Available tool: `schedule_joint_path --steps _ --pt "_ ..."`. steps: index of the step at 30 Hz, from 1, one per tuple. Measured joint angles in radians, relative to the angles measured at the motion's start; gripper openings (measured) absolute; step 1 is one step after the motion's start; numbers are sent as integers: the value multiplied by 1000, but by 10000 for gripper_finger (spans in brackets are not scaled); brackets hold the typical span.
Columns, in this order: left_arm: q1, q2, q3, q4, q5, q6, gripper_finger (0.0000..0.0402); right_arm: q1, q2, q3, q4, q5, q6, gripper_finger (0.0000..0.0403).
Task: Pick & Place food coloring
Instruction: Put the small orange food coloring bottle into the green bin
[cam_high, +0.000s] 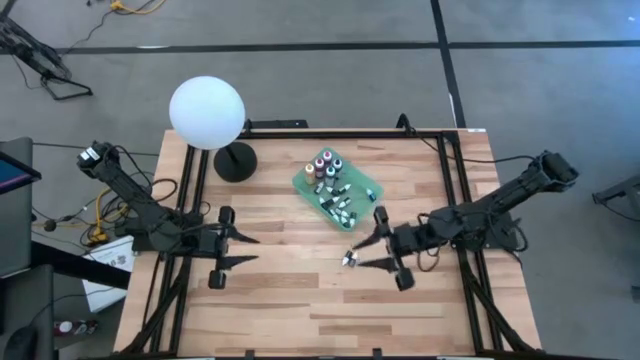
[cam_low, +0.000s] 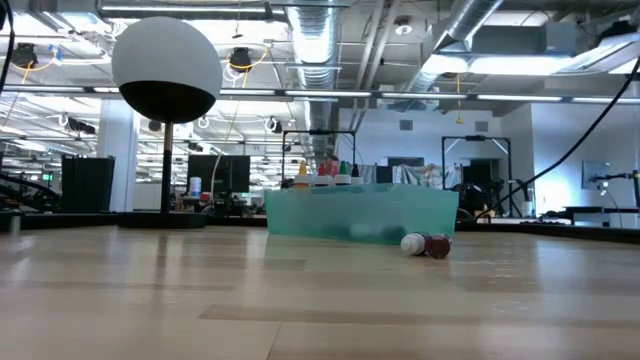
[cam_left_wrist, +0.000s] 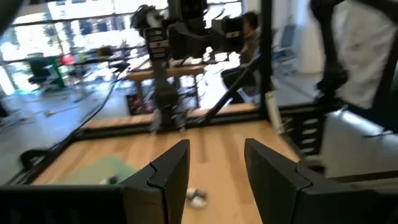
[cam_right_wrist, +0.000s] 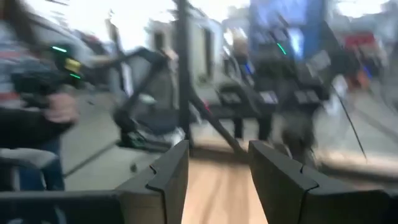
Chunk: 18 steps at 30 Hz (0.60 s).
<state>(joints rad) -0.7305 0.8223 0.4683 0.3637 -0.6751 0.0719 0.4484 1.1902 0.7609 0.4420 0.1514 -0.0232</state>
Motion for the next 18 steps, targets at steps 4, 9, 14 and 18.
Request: schedule_joint_path --steps 4,9,14,18 --pt "0 0 24 41 43 70 148 38 -24 1 73 -38 -150 158" --pt "0 0 26 47 34 129 148 49 -62 1 -7 2 -238 155" --pt "0 0 26 1 34 99 148 49 -65 1 -32 12 -238 153" --pt "0 4 26 -42 45 32 148 48 -32 1 -49 8 -183 154"
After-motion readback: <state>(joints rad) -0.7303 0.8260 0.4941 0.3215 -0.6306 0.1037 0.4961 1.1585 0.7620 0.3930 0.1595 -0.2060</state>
